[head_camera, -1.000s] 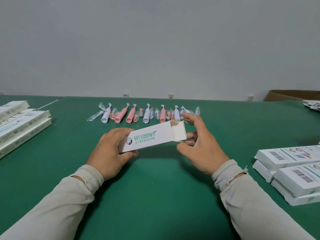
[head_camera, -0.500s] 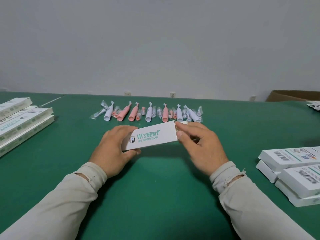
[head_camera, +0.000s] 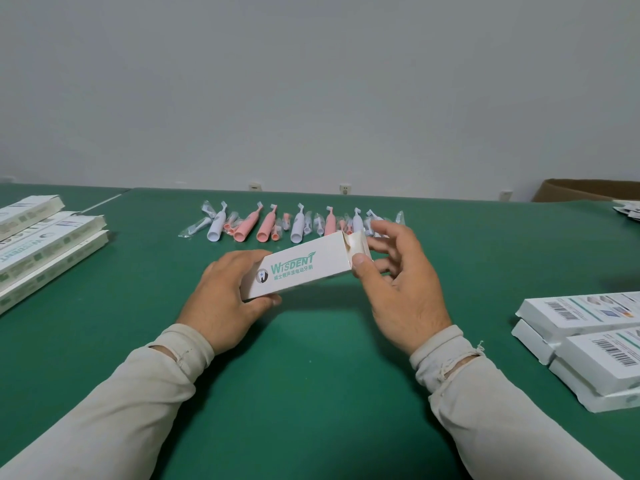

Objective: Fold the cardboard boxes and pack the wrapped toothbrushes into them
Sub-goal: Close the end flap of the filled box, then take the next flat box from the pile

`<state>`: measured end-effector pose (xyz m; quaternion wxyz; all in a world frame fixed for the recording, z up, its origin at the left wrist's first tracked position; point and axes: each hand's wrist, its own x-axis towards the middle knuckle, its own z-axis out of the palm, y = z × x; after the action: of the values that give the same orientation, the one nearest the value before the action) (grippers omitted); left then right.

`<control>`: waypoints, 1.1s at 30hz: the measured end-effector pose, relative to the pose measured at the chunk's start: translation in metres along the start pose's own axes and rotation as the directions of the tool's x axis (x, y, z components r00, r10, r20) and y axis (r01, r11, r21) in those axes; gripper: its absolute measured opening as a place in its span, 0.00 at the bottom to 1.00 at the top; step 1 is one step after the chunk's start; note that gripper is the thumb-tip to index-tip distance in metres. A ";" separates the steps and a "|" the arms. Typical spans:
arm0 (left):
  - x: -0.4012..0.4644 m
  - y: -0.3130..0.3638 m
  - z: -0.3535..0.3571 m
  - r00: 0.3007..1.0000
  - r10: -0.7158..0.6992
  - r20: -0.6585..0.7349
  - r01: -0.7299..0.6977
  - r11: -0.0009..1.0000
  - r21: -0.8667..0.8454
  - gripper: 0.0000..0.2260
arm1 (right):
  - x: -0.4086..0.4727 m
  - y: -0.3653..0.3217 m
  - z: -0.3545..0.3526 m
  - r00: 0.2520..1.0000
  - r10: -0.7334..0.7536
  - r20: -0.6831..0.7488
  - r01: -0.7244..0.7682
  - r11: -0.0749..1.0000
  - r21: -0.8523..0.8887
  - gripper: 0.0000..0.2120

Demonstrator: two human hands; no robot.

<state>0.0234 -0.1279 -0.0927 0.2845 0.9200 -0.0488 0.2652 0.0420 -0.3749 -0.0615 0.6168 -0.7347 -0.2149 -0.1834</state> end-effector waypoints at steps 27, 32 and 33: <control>0.000 0.004 -0.002 1.000 -0.005 -0.024 0.005 0.999 0.037 0.27 | 0.003 0.001 0.000 0.993 0.091 -0.076 -0.090 0.996 0.013 0.05; -0.002 0.011 -0.005 0.999 -0.006 -0.044 0.011 0.993 0.114 0.27 | 0.005 0.002 0.000 0.982 0.134 -0.130 -0.131 0.991 0.029 0.08; -0.003 0.012 -0.005 0.999 -0.001 -0.051 0.008 0.991 0.137 0.27 | 0.006 0.002 -0.001 0.980 0.145 -0.136 -0.142 0.989 0.030 0.08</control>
<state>0.0158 -0.1353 -0.0845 0.2223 0.9304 -0.0209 0.2906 0.0480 -0.3753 -0.0604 0.6491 -0.7277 -0.1198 -0.1867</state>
